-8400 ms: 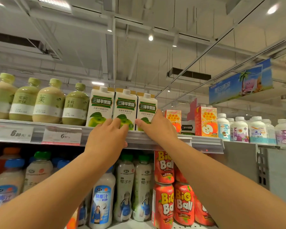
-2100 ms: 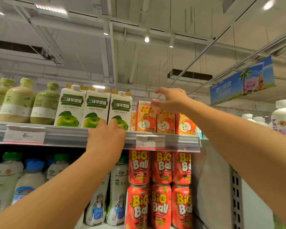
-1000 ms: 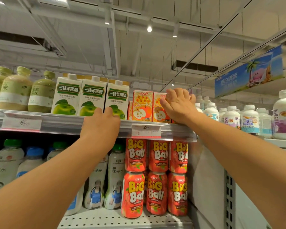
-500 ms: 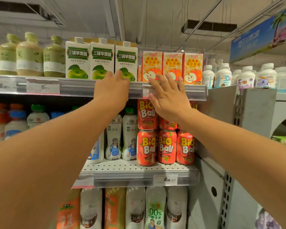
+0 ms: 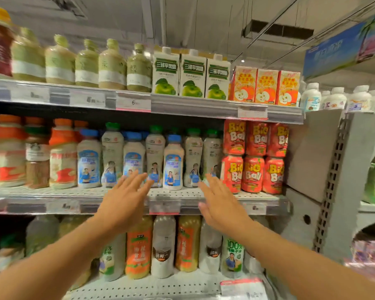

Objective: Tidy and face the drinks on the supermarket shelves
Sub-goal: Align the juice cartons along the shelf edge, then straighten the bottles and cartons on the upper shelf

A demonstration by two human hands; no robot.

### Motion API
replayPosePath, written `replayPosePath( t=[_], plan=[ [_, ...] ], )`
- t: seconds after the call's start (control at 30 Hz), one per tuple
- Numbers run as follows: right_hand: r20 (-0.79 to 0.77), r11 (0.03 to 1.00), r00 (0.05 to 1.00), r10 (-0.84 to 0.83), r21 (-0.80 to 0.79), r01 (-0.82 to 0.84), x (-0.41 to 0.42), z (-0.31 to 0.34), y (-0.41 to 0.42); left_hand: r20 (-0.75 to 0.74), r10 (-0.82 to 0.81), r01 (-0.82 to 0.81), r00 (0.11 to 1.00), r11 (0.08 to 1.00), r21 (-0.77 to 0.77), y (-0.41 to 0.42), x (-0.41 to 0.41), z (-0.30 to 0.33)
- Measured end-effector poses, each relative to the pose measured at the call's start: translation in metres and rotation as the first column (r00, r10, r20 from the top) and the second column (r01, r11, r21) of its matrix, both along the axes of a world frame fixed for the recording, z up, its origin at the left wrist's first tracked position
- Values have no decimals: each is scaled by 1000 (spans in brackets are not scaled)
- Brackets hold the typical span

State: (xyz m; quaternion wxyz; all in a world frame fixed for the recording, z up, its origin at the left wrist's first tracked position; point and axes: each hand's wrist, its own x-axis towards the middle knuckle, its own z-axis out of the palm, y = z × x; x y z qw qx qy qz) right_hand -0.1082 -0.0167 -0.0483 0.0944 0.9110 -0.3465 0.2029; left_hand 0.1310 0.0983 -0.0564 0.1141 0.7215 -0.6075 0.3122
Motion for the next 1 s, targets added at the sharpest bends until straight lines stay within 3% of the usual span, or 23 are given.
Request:
replayPosePath(
  t=[0.23,0.37,0.5,0.57,0.83,1.0],
  plan=[
    [-58,998,998,-31,53,34,104,-36,38,20,-25,23,999,997,71,65,93,-33],
    [-71,993,993,-98,63,103,131,-39,46,-52,-63,69,997,990,126,68,120,-45],
    [1,990,990,-138,40,138,136,-39,48,-122,-75,86,990,992,89,58,118,-43],
    [27,990,990,-141,28,140,136,-37,47,-80,-97,100,992,994,43,56,115,-39],
    [83,998,995,-63,16,61,133,-31,40,-47,-45,49,998,994,95,38,108,-7],
    [99,996,993,68,55,-73,117,-12,26,-68,-80,78,994,997,-30,29,100,26]
  ],
)
